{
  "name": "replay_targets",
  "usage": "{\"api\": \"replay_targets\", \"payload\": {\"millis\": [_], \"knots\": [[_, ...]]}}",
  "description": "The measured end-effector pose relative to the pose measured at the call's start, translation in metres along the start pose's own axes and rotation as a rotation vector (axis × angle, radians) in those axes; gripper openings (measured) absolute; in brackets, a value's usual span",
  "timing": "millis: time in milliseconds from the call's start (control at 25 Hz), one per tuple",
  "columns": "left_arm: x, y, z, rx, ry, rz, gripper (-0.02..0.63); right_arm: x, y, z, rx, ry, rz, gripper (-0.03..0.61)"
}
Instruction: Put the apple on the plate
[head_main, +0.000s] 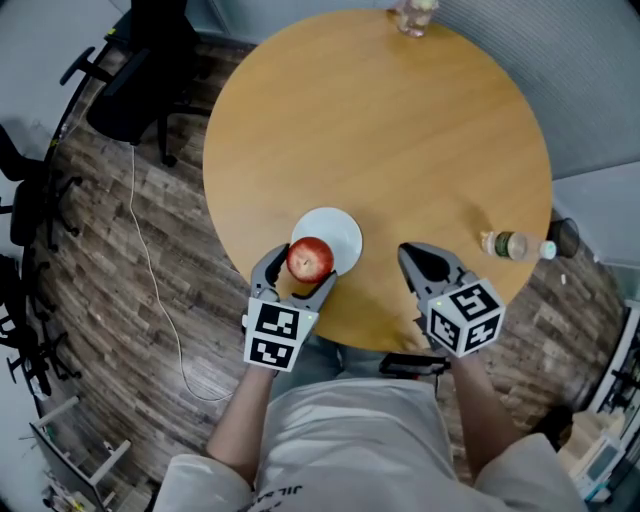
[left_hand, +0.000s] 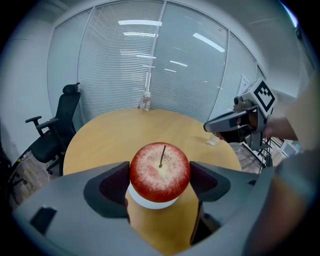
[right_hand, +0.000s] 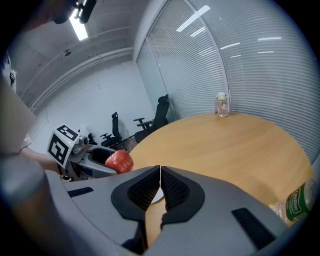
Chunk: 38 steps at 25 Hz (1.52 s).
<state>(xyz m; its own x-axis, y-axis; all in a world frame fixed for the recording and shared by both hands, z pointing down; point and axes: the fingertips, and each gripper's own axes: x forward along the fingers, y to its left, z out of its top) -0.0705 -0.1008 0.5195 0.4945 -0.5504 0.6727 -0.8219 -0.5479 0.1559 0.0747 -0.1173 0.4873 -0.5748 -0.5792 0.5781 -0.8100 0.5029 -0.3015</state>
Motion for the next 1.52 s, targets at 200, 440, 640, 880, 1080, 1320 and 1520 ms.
{"api": "replay_targets", "payload": {"millis": [200, 440, 640, 880, 1080, 1320, 1520], "knots": [[0.024, -0.006, -0.012, 0.109, 0.051, -0.016, 0.376, 0.004, -0.007, -0.008, 0.022, 0.011, -0.005, 0.031], [0.047, -0.009, -0.025, 0.201, 0.101, -0.038, 0.376, 0.008, -0.01, -0.012, 0.043, 0.012, -0.007, 0.031], [0.058, -0.012, -0.034, 0.248, 0.152, -0.039, 0.376, 0.003, -0.013, -0.017, 0.058, 0.019, -0.019, 0.031], [0.072, -0.006, -0.042, 0.237, 0.181, -0.04, 0.376, 0.004, -0.017, -0.022, 0.071, 0.032, -0.025, 0.031], [0.08, -0.004, -0.046, 0.242, 0.177, -0.032, 0.376, 0.004, -0.019, -0.027, 0.078, 0.04, -0.025, 0.031], [0.087, -0.002, -0.052, 0.258, 0.196, -0.034, 0.376, 0.007, -0.02, -0.032, 0.085, 0.051, -0.024, 0.031], [0.09, -0.004, -0.051, 0.26, 0.197, -0.04, 0.376, 0.008, -0.021, -0.032, 0.089, 0.053, -0.023, 0.031]]}}
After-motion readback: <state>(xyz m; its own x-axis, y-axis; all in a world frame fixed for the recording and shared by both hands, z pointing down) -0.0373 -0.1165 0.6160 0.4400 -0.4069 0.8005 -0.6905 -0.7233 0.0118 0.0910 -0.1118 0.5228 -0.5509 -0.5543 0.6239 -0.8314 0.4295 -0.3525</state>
